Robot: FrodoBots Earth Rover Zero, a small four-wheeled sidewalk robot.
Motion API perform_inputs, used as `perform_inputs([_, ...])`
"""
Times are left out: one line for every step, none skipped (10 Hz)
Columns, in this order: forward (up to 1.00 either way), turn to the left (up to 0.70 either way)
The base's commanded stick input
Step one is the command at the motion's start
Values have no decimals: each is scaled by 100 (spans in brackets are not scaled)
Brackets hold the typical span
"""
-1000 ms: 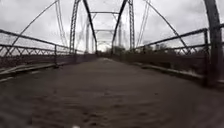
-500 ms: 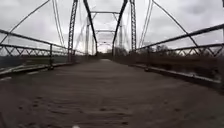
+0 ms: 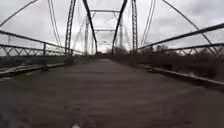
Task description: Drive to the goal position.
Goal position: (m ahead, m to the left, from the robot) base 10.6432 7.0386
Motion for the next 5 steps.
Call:
perform_inputs([100, 0])
perform_inputs([100, 0])
perform_inputs([100, 0])
perform_inputs([100, 0])
perform_inputs([100, 0])
